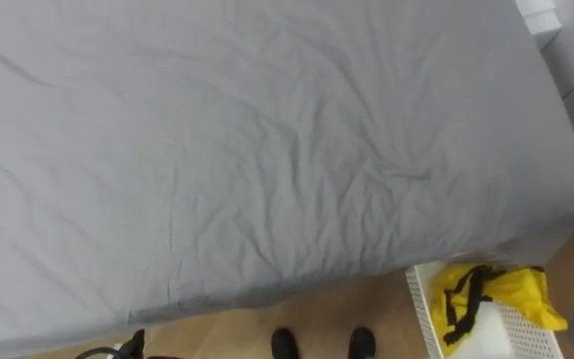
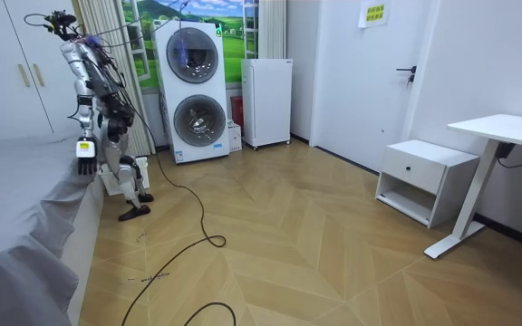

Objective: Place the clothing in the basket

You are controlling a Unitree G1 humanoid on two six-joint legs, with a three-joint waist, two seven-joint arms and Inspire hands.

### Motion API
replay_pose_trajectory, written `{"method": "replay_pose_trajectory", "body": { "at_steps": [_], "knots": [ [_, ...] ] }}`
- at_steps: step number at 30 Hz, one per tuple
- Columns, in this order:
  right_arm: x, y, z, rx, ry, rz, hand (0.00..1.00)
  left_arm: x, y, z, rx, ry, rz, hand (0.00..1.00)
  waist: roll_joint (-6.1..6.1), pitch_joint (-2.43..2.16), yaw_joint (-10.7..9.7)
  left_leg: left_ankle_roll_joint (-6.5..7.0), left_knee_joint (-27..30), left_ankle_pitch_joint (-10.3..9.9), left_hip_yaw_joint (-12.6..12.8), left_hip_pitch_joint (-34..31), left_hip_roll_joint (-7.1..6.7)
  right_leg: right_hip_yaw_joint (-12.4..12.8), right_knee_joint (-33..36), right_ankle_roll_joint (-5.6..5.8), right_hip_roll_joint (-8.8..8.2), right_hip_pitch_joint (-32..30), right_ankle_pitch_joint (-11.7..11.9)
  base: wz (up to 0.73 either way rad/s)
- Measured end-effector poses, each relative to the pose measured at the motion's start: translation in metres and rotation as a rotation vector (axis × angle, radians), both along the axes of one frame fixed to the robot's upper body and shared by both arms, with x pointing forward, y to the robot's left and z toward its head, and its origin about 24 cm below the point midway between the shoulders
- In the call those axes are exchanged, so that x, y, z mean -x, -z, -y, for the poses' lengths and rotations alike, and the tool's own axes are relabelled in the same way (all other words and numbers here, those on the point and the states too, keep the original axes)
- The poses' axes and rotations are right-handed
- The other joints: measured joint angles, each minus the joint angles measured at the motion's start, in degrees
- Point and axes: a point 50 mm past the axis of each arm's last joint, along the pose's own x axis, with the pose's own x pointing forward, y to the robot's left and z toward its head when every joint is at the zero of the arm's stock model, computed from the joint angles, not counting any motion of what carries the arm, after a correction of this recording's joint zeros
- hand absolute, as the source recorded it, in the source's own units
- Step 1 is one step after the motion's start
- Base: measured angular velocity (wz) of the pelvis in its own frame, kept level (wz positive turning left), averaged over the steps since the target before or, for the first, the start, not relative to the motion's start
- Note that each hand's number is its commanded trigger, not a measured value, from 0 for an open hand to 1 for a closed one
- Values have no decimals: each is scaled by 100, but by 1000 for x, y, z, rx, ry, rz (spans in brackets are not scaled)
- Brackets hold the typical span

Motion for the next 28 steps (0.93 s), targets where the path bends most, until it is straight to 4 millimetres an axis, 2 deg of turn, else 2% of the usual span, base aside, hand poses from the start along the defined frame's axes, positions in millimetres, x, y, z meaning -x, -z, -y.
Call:
{"method": "replay_pose_trajectory", "body": {
  "at_steps": [2, 4, 6, 10, 14, 16, 21, 24, 26, 27, 28],
  "knots": [
    [15, 13, -7, -49, 3, -15, 0, 8, 2, -1, 7, -13, -17, 0, -59, -36, -79, -5, -61, -3, -77, 257, -5, -151, -218, 26, 24, 388, 16, 29],
    [35, 31, -20, -130, 24, -44, 0, 21, 4, -4, 2, -34, -35, 0, -170, -114, -137, -26, -156, -40, -103, 579, -3, -179, -473, 55, 80, 833, 31, 26],
    [47, 40, -24, -175, 33, -59, 0, 26, 4, -4, 5, -40, -37, 0, -190, -128, -151, -32, -173, -113, -149, 762, 9, -246, -640, 82, 115, 1117, 59, 13],
    [72, 59, -43, -255, -19, -114, 0, 34, 7, 1, 18, -45, -45, 0, -196, -127, -200, -38, -259, -191, -296, 1201, -13, -299, -939, 123, 157, 1715, 102, 13],
    [88, 74, -63, -347, -76, -154, 0, 39, 7, 1, 21, -67, -19, 0, -214, -107, -190, -67, -279, -232, -383, 1452, -21, -343, -946, 118, 163, 1999, 77, 14],
    [96, 80, -72, -403, -107, -163, 0, 47, 7, -1, 19, -98, -29, 0, -228, -101, -206, -89, -279, -271, -412, 1586, -23, -375, -971, 118, 163, 2156, 29, 7],
    [106, 88, -82, -500, -200, -190, 0, 57, 8, -3, 13, -109, -49, 0, -279, -79, -290, -112, -275, -299, -615, 1778, -62, -476, -1047, 122, 159, 2412, -46, 19],
    [111, 93, -94, -563, -275, -214, 0, 57, 10, 2, 12, -74, -54, 0, -293, -84, -273, -113, -274, -299, -697, 1792, -97, -433, -1040, 113, 168, 2443, -68, 15],
    [113, 96, -100, -600, -309, -223, 0, 58, 11, 7, 22, -70, -56, 0, -278, -71, -256, -113, -277, -300, -710, 1853, -99, -447, -1066, 113, 162, 2521, -68, 3],
    [116, 98, -104, -620, -332, -231, 0, 57, 11, 9, 24, -63, -52, 0, -270, -77, -206, -113, -277, -305, -711, 1876, -98, -434, -1115, 115, 163, 2559, -68, 0],
    [120, 99, -108, -639, -354, -245, 0, 57, 11, 10, 26, -61, -46, 0, -267, -64, -162, -114, -283, -308, -711, 1911, -99, -419, -1129, 116, 166, 2603, -67, 0]
  ]
}}
